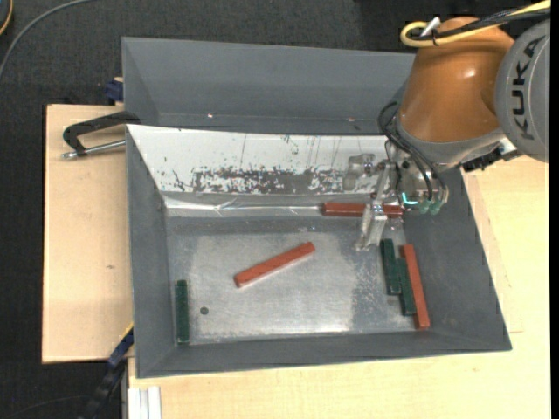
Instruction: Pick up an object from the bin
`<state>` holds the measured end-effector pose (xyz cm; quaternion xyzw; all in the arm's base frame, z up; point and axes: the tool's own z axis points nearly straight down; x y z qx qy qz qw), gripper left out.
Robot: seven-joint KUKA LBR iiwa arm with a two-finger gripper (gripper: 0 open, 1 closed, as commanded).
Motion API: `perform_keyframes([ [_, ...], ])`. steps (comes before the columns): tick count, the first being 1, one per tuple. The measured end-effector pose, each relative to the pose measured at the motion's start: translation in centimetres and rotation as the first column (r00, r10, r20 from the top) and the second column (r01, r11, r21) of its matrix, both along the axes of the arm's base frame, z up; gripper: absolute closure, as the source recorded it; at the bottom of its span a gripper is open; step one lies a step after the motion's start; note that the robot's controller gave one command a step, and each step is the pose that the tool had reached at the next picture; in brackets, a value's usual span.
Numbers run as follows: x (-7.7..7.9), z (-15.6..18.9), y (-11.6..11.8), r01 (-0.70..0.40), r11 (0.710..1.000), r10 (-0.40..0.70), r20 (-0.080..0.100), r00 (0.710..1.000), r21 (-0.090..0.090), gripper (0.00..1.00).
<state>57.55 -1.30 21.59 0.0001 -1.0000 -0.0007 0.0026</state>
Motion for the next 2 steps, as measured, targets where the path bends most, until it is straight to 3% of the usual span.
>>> perform_keyframes([
  [1, -0.85, -13.57, 6.77, -0.256, 0.967, 0.256, 0.000, 0.967, 0.002, 0.00],
  [2, -0.66, -13.21, 6.62, -0.253, 0.968, 0.253, 0.006, 0.968, 0.000, 1.00],
])
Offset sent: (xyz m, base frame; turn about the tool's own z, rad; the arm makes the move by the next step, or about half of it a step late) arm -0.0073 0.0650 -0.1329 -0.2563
